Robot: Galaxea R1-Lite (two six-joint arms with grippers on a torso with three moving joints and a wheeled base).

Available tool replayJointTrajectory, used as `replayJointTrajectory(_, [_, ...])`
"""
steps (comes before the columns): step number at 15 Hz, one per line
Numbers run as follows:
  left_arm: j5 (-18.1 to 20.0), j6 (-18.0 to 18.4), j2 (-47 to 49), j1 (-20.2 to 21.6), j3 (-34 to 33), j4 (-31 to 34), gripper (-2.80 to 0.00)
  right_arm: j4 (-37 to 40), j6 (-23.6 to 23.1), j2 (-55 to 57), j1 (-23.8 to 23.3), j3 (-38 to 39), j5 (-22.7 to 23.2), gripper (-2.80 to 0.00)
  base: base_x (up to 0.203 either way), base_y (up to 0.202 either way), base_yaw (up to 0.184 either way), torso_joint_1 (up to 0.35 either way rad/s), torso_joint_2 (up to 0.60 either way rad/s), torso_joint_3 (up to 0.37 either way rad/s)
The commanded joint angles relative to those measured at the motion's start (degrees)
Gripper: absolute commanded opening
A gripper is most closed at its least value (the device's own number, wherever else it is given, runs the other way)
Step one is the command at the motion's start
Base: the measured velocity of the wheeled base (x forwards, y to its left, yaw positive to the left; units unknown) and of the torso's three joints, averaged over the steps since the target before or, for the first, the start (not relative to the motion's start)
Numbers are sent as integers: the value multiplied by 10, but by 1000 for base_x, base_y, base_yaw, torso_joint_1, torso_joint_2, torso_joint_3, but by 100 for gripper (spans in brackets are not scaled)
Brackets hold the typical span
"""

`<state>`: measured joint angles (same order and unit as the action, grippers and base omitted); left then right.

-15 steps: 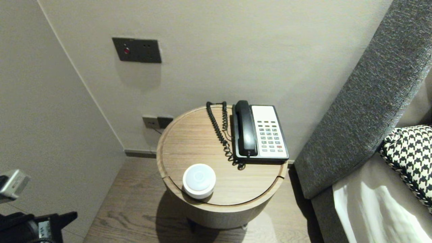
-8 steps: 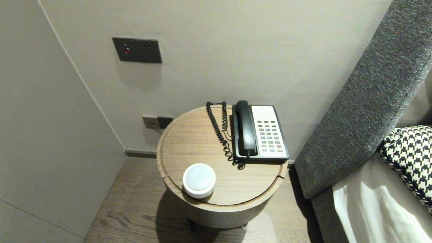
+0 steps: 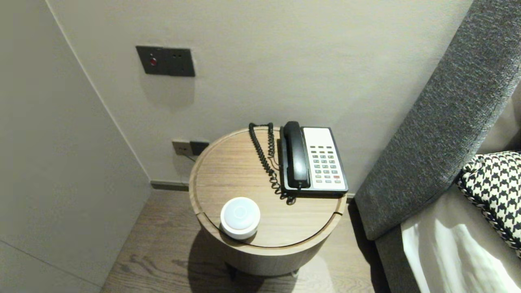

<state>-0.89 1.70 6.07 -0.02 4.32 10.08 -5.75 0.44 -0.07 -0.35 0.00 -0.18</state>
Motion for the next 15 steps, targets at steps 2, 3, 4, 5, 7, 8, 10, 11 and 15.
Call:
replayJointTrajectory(2, [3,3,-45,0,-1,4,-280,-1,0,0,0,23,0,-280,0,0,0,0,0,0])
replayJointTrajectory(3, [3,3,-49,0,-1,4,-280,-1,0,0,0,23,0,-280,0,0,0,0,0,0])
replayJointTrajectory(4, [3,3,-59,0,-1,3,-280,-1,0,0,0,23,0,-280,0,0,0,0,0,0])
replayJointTrajectory(5, [1,3,-62,0,-5,-11,-280,-1,0,0,0,23,0,-280,0,0,0,0,0,0])
replayJointTrajectory(7, [-2,3,-62,0,-14,-38,-280,-1,0,0,0,23,0,-280,0,0,0,0,0,0])
replayJointTrajectory(8, [-2,2,-62,0,-17,-44,-280,-1,0,0,0,23,0,-280,0,0,0,0,0,0])
replayJointTrajectory(10, [-2,3,-62,0,-25,-64,-280,-1,0,0,0,23,0,-280,0,0,0,0,0,0])
replayJointTrajectory(11, [-2,3,-62,0,-35,-97,-280,-1,0,0,0,23,0,-280,0,0,0,0,0,0])
replayJointTrajectory(15, [1,-2,-63,1,-44,-110,-280,-1,0,0,0,23,0,-280,0,0,0,0,0,0])
